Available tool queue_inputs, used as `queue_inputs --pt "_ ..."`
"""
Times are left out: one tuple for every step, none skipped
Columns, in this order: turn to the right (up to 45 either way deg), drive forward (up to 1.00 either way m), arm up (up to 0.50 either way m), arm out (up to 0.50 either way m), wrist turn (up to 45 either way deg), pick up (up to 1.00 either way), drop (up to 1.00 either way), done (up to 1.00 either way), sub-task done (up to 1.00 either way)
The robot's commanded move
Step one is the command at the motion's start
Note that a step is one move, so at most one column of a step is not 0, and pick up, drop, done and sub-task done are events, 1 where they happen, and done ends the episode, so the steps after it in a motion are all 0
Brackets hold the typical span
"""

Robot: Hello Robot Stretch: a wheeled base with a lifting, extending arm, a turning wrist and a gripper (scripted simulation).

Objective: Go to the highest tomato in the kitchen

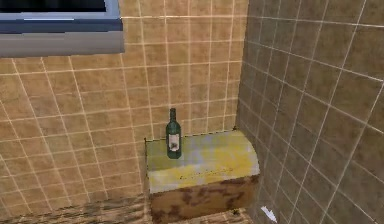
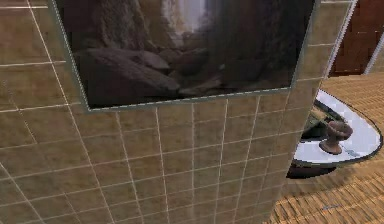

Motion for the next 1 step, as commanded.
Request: queue_inputs --pt "27.0 0.0 0.0 0.0 0.0 0.0 0.0 0.0 0.0"
